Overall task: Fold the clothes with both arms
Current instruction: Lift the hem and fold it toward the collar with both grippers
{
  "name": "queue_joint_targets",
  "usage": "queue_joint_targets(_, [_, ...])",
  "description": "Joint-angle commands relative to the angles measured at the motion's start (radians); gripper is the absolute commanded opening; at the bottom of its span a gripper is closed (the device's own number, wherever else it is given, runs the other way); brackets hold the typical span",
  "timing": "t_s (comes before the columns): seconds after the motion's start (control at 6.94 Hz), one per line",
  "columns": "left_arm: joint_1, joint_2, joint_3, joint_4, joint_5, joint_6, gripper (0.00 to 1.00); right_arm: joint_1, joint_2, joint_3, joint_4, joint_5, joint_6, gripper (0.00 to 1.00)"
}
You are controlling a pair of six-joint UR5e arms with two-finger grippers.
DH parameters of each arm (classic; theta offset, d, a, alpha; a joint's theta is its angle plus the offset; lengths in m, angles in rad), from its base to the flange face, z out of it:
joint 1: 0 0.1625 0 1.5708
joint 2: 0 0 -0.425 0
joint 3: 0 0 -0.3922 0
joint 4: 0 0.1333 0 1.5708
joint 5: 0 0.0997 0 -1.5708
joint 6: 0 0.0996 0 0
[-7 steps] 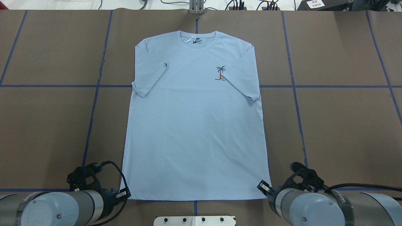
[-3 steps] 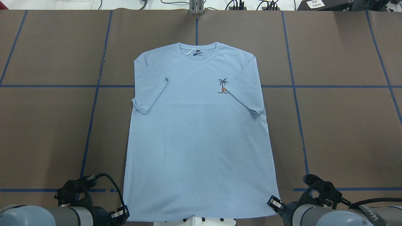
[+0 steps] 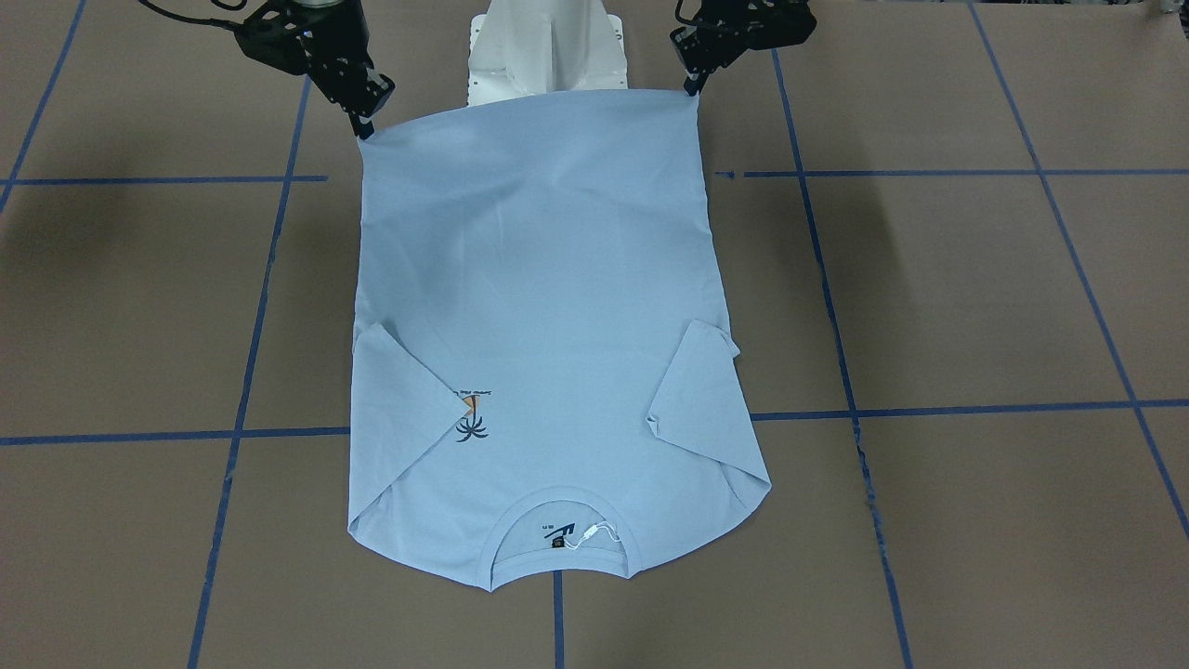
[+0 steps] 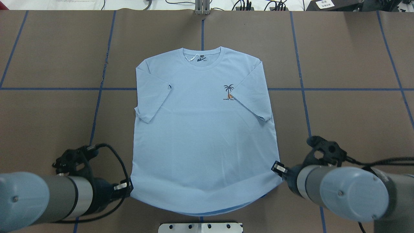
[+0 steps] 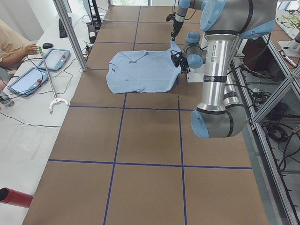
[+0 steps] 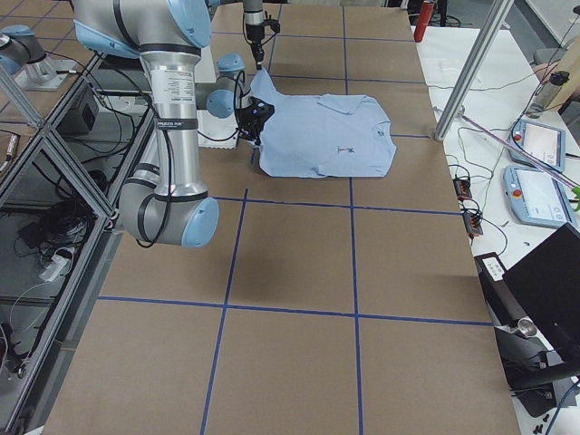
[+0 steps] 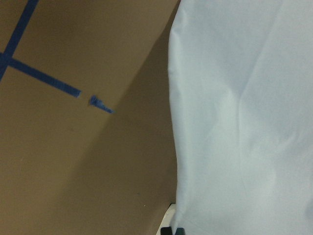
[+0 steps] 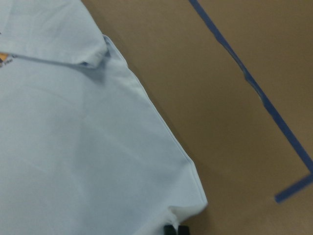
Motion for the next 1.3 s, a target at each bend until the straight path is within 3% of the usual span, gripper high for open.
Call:
queue_joint_targets(0.0, [-0.195, -0.143, 0.202, -0.003, -0.001, 0.171, 0.0, 0.238, 0.174, -0.22, 0.003, 0.113, -0.229, 0.0])
queue_joint_targets(0.29, [-0.331, -0.22, 0.386, -0.047, -0.001, 0.301, 0.0, 0.374, 0.315, -0.442, 0.008, 0.116, -0.358, 0.0])
queue_joint_targets(0.43, [-0.377, -0.24, 0.472, -0.137, -0.001, 0.308, 0.0, 0.406, 0.393, -0.553, 0.011, 0.116, -0.372, 0.0])
queue_joint_targets(0.58, [-0.417, -0.286, 0.6, -0.232, 0.003, 0.317, 0.0, 0.441, 0.439, -0.68, 0.081, 0.116, -0.376, 0.0])
queue_joint_targets(0.72, [-0.428, -0.329, 0.706, -0.324, 0.057, 0.317, 0.0, 0.46, 0.468, -0.834, 0.244, 0.115, -0.394, 0.0])
queue_joint_targets(1.15, [-0.471, -0.407, 0.911, -0.495, 0.092, 0.317, 0.0, 0.488, 0.596, -1.053, 0.292, 0.112, -0.46, 0.0])
